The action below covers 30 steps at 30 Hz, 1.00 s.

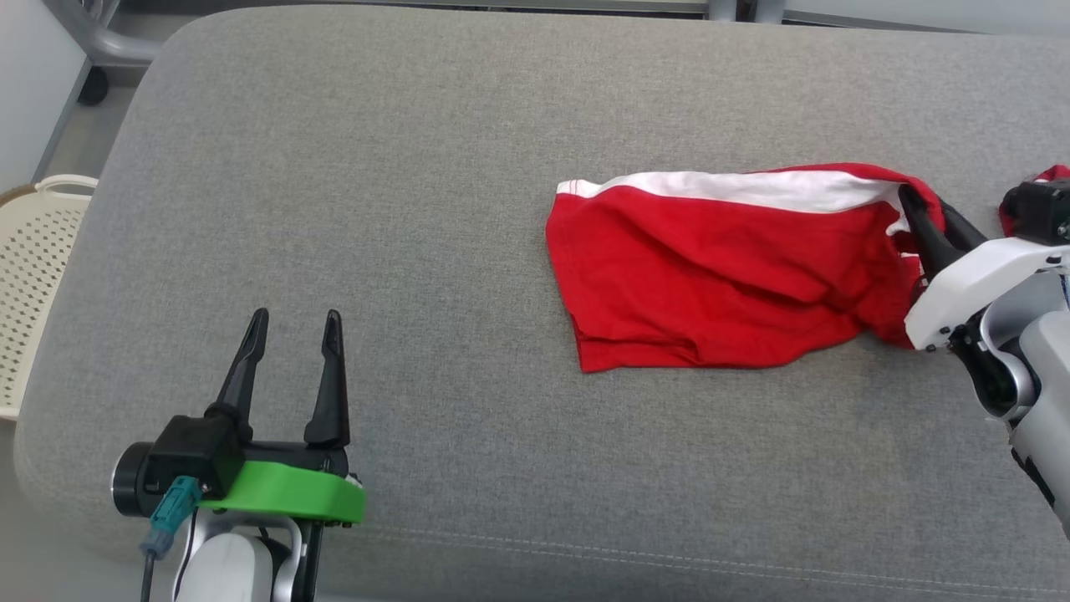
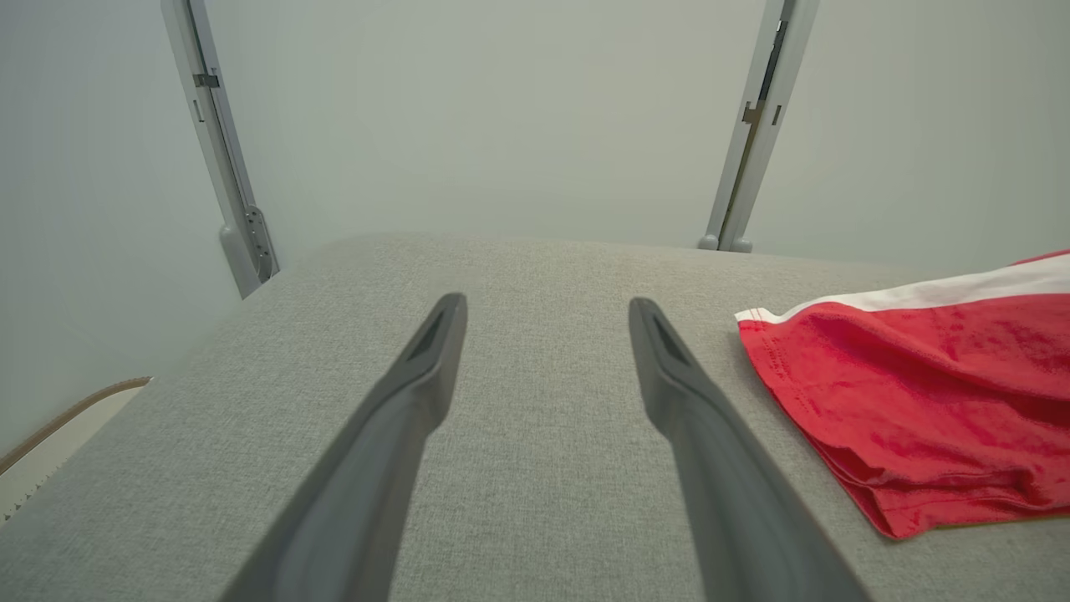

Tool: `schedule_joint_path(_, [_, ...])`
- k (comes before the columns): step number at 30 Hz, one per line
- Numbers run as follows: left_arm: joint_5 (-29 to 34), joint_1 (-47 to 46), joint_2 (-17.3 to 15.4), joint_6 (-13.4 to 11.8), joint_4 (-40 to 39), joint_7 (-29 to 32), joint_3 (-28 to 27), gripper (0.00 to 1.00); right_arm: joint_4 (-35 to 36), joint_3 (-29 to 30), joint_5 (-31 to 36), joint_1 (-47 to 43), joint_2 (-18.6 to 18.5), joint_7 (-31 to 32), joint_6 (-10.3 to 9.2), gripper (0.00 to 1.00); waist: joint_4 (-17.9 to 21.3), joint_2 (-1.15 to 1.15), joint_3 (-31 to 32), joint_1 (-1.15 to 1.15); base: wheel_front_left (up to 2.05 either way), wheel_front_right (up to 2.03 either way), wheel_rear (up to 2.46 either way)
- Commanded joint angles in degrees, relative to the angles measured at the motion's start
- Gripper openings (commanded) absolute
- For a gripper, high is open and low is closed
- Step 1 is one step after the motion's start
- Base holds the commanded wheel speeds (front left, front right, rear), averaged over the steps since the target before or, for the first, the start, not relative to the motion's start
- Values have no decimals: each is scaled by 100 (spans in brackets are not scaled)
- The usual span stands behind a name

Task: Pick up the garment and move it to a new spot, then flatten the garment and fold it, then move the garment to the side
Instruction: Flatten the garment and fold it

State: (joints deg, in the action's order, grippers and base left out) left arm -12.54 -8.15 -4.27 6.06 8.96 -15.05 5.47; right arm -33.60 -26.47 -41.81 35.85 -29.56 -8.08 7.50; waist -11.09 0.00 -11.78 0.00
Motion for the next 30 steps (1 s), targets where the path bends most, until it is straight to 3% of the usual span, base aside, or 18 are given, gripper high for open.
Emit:
schedule_joint_path(1, [24,-102,24,18,0,-15,6,100,-213,-34,-69,147,0,-43,-4,36,-97,0,-100,0,0,0,0])
schedule_joint_path(2, [18,-127,32,27,6,-16,20,100,-436,-96,-57,230,8,-23,-3,82,-125,0,-126,0,0,0,0])
schedule_joint_path(3, [15,-148,42,35,11,-15,29,100,-607,-150,-32,319,14,-93,-2,100,-148,0,-147,0,0,0,0])
schedule_joint_path(8, [20,-178,66,43,21,-15,-7,100,-1269,-302,-40,625,114,-403,-4,100,-169,0,-197,0,0,0,0])
schedule_joint_path(15, [84,-126,56,35,3,-15,-197,100,-1222,-177,-15,492,310,-706,-4,100,35,0,-130,0,0,0,0])
schedule_joint_path(18, [120,-98,43,39,-43,-10,-260,100,-625,353,256,194,378,-709,-4,100,166,0,-85,0,0,0,0])
schedule_joint_path(24, [173,5,-4,6,-69,-10,-412,100,847,1548,1155,-908,892,-708,-2,100,450,0,70,0,0,0,0])
schedule_joint_path(30, [217,138,-51,-13,-90,-10,-499,100,1912,2108,1765,-1889,1526,-709,-2,100,674,0,283,0,0,0,0])
